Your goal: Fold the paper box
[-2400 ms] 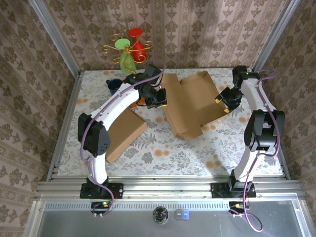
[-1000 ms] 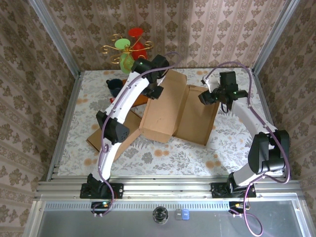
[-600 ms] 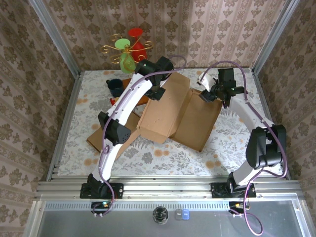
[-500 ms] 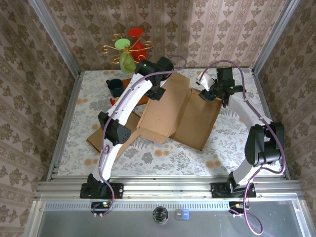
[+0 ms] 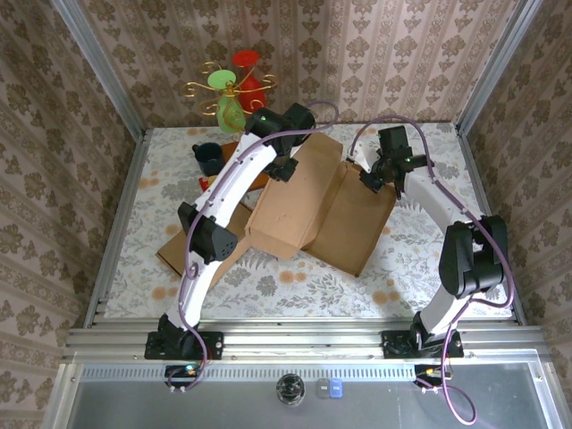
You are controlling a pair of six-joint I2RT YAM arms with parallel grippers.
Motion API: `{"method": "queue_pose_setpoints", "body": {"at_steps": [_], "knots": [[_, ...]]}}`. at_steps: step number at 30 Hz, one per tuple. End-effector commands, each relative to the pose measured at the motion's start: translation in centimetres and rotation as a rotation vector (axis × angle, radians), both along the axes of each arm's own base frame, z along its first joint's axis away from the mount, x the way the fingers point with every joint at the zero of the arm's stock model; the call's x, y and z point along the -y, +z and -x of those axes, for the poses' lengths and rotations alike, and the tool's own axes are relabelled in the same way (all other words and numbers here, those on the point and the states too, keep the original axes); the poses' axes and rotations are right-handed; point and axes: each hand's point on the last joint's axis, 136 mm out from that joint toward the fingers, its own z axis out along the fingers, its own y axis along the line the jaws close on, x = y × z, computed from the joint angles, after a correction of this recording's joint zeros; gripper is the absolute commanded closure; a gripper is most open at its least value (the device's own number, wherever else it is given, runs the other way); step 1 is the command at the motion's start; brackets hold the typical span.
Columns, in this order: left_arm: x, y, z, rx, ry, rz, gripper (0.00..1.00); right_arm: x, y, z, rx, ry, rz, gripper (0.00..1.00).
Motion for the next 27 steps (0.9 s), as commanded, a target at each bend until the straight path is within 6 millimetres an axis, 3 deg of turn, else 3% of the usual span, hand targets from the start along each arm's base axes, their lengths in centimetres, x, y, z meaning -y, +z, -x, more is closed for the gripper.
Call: {"method": "queue_pose_setpoints", "body": {"at_steps": [1, 3, 6, 12, 17, 22, 27], "knots": [[-0.1, 1.5, 0.8, 0.018, 0.015, 0.024, 0.74, 1.7, -0.9, -0.4, -0.020, -0.112, 0.042, 1.00], [0.3, 2.6, 0.9, 0.034, 0.036, 0.085, 0.59, 2.1, -1.4, -0.1, -0.020, -0.146, 0.021, 1.00], [1.5, 4.1, 1.4, 0.037, 0.051, 0.198, 0.46, 2.6, -1.9, 0.4, -0.017, -0.193, -0.043, 1.00], [3.2, 8.1, 2.0, 0.071, 0.085, 0.416, 0.41, 4.6, -3.7, 1.8, -0.037, -0.334, -0.155, 1.00], [3.8, 10.1, 2.3, 0.100, 0.082, 0.494, 0.39, 6.5, -5.3, 3.2, -0.058, -0.457, -0.194, 1.00], [2.8, 10.2, 2.6, 0.102, 0.088, 0.475, 0.40, 8.8, -6.1, 4.5, -0.051, -0.596, -0.209, 1.00], [0.5, 6.8, 2.4, -0.024, 0.172, 0.479, 0.40, 10.6, -6.2, 5.4, -0.023, -0.693, -0.275, 1.00]]}}
